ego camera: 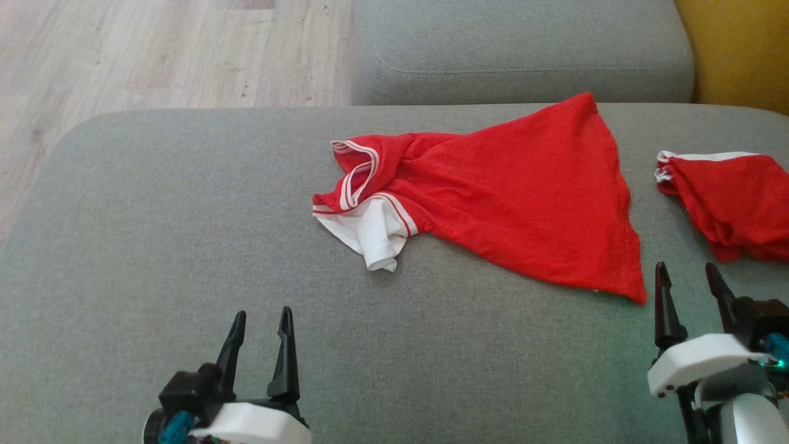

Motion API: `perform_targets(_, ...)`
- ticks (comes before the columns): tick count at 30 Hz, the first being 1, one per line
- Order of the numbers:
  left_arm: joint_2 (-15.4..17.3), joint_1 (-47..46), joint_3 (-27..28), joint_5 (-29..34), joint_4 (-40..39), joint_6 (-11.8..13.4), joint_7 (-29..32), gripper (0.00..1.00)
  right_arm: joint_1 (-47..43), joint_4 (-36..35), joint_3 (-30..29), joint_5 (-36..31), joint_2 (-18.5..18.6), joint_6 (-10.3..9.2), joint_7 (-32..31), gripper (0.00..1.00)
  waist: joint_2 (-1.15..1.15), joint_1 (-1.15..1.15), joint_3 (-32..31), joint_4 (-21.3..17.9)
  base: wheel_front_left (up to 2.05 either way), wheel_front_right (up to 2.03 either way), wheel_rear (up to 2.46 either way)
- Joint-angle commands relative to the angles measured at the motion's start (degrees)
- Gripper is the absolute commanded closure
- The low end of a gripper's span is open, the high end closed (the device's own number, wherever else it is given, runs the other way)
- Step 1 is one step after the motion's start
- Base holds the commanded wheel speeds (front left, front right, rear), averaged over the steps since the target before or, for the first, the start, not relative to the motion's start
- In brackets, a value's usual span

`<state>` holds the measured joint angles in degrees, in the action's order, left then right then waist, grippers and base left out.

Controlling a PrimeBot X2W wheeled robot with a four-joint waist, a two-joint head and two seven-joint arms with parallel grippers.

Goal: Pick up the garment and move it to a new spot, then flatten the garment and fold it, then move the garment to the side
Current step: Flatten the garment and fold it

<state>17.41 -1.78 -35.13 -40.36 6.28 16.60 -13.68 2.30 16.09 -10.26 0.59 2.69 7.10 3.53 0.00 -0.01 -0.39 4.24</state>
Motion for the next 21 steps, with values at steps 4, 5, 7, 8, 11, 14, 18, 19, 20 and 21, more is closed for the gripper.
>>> perform_targets(4, 0.7, -1.6, 1.6, -0.2, -1.6, 0.0, 0.2, 0.0, -0.4, -5.9, 2.5, 0.5, 0.2, 0.39, -0.8, 0.0, 0.0, 0.01, 0.0, -0.7, 0.0, 0.0, 0.0)
perform_targets(5, 0.7, -2.0, 1.4, -0.2, -1.3, -0.2, 0.5, 0.0, -0.7, -6.9, 3.0, 0.9, 0.2, 0.39, -1.0, 0.0, 0.0, 0.01, 0.2, -0.8, 0.0, 0.0, 0.0)
perform_targets(7, 0.7, -3.2, 1.1, -0.1, -0.5, -0.6, 1.2, 0.0, -0.8, -8.7, 3.8, 1.9, 0.2, 0.39, -1.1, 0.0, 0.0, 0.01, 1.1, -1.3, 0.0, 0.0, 0.0)
perform_targets(8, 0.6, -4.2, 0.9, 0.1, 0.1, -0.8, 1.6, 0.0, -0.7, -9.4, 4.2, 2.2, 0.2, 0.39, -1.2, 0.0, 0.0, 0.01, 1.6, -1.6, 0.0, 0.0, 0.0)
perform_targets(11, 0.2, -8.4, 0.6, 0.3, 3.0, -1.6, 3.5, 0.0, 0.1, -12.2, 5.2, 2.9, 0.2, 0.39, -1.5, 0.0, 0.0, 0.01, 3.8, -2.9, 0.0, 0.0, 0.0)
perform_targets(14, -0.7, -13.8, 0.5, 0.2, 7.5, -2.8, 5.6, 0.0, 1.3, -14.8, 6.1, 3.3, 0.2, 0.39, -1.9, 0.0, 0.0, 0.01, 6.3, -4.5, 0.0, 0.0, 0.0)
perform_targets(18, -2.0, -21.2, 1.0, -0.5, 15.2, -4.4, 8.2, 0.0, 3.3, -17.3, 7.1, 3.4, 0.2, 0.39, -2.2, 0.0, 0.0, 0.01, 9.9, -7.1, 0.0, 0.0, 0.0)
perform_targets(19, -2.2, -22.9, 0.9, -0.5, 17.2, -4.7, 8.8, 0.0, 3.7, -17.8, 7.2, 3.3, 0.2, 0.39, -2.3, 0.0, 0.0, 0.01, 10.7, -7.7, 0.0, 0.0, 0.0)
perform_targets(20, -2.4, -24.3, 1.0, -0.6, 19.2, -4.9, 9.7, 0.0, 4.2, -18.2, 7.3, 3.3, 0.2, 0.39, -2.3, 0.0, 0.0, 0.01, 11.5, -8.3, 0.0, 0.0, 0.0)
perform_targets(21, -2.6, -25.7, 0.8, -0.7, 21.1, -5.3, 10.6, 0.0, 4.6, -18.5, 7.3, 3.3, 0.2, 0.39, -2.3, 0.0, 0.0, 0.01, 12.3, -8.8, 0.0, 0.0, 0.0)
